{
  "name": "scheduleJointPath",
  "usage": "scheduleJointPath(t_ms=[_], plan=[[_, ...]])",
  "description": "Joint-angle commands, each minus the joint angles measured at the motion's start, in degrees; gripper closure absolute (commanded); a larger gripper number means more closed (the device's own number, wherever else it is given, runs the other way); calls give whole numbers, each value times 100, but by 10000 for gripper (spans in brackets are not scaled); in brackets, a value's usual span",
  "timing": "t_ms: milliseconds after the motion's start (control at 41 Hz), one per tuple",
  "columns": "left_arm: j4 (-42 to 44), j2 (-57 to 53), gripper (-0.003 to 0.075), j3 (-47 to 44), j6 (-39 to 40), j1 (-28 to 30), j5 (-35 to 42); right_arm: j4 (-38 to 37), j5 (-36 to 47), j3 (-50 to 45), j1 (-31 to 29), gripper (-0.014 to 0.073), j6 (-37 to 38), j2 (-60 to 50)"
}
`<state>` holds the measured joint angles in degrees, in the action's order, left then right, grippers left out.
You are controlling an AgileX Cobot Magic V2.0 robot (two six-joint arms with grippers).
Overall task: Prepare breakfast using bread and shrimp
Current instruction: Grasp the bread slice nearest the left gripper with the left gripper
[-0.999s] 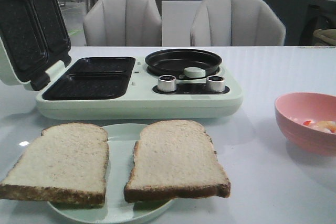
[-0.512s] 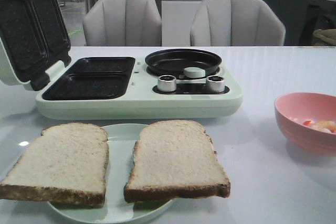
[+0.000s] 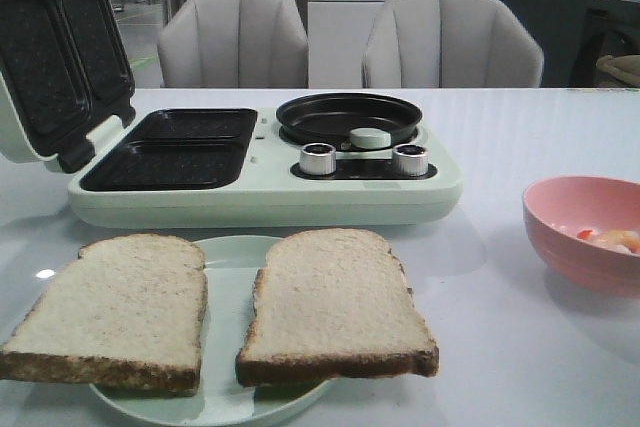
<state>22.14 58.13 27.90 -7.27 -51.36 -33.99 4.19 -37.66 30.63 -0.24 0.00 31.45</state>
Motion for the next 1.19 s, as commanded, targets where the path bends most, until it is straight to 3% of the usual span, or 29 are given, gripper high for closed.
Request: scheduleJointPath(t_ms=[0,171,317,682,1048,1170], plan=[[1164,362,137,152,915,-328,206,-48,473,164,-27,64,-37,56],[2854,1048,137,152,2415,-505,192,-48,473,164,-27,64,-37,56],[3829,1534,137,152,3172,-505,192,-48,473,164,-27,64,-37,56],[4297,2255,150,152,3388,-505,71,-48,473,164,-27,64,-37,56],[4294,2292,447,152,3397,-505,83,-48,473,164,-27,64,-37,56],[4267,2292,510,152,3397,-505,93,-48,473,164,-27,64,-37,56]])
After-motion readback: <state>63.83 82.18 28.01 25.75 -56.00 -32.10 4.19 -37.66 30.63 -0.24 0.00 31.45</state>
